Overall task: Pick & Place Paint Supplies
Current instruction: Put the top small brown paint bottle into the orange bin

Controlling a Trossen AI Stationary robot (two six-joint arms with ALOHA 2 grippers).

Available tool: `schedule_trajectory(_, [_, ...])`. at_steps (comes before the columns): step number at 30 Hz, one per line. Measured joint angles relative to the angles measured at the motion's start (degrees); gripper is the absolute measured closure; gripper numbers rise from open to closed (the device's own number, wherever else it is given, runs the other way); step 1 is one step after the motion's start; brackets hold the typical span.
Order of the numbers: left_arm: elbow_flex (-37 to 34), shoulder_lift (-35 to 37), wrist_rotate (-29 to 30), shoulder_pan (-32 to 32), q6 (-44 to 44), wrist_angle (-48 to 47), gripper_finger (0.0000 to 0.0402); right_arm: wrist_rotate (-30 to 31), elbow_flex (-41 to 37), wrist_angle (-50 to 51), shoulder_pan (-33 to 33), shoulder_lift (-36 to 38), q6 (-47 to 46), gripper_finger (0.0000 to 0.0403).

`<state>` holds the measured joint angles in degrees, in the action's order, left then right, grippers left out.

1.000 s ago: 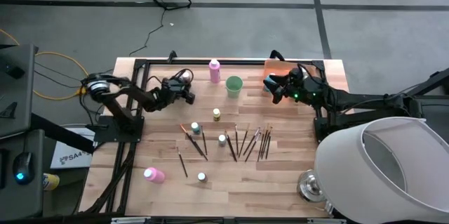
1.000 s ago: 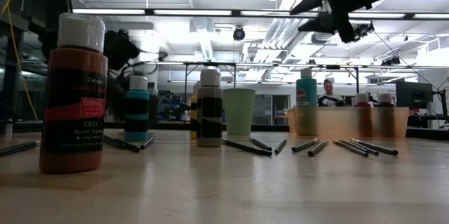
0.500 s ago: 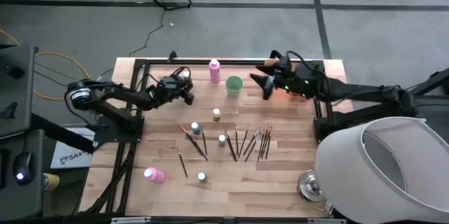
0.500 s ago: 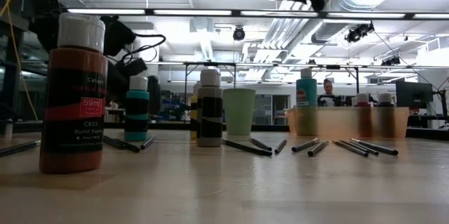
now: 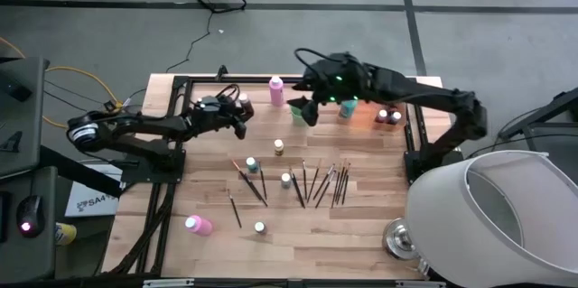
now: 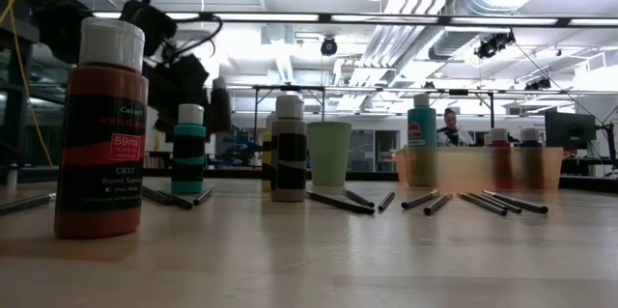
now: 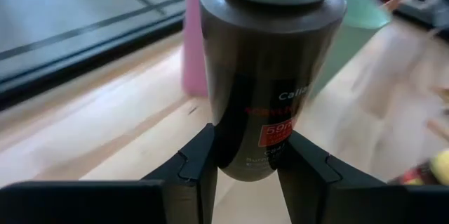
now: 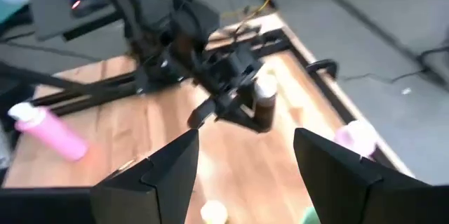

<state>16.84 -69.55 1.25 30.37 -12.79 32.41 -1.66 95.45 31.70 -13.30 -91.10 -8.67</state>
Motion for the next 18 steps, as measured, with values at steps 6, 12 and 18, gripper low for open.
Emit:
schedule_trajectory(6, [3.4, 3.9, -4.8, 0.0, 3.0, -7.5, 0.0288, -6.5, 8.7, 5.2, -1.8, -7.2, -0.2, 0.0174])
schedule_trajectory(12, [13.6, 4.3, -8.2, 0.0, 9.4, -22.6, 0.0288, -7.4, 12.0, 4.4, -2.2, -12.4, 1.7, 0.0174])
schedule_trajectory(18, [22.8, 4.3, -8.4, 0.0, 13.5, -33.1, 0.0288, -3.0, 12.0, 1.4, -1.8, -15.3, 2.7, 0.0174])
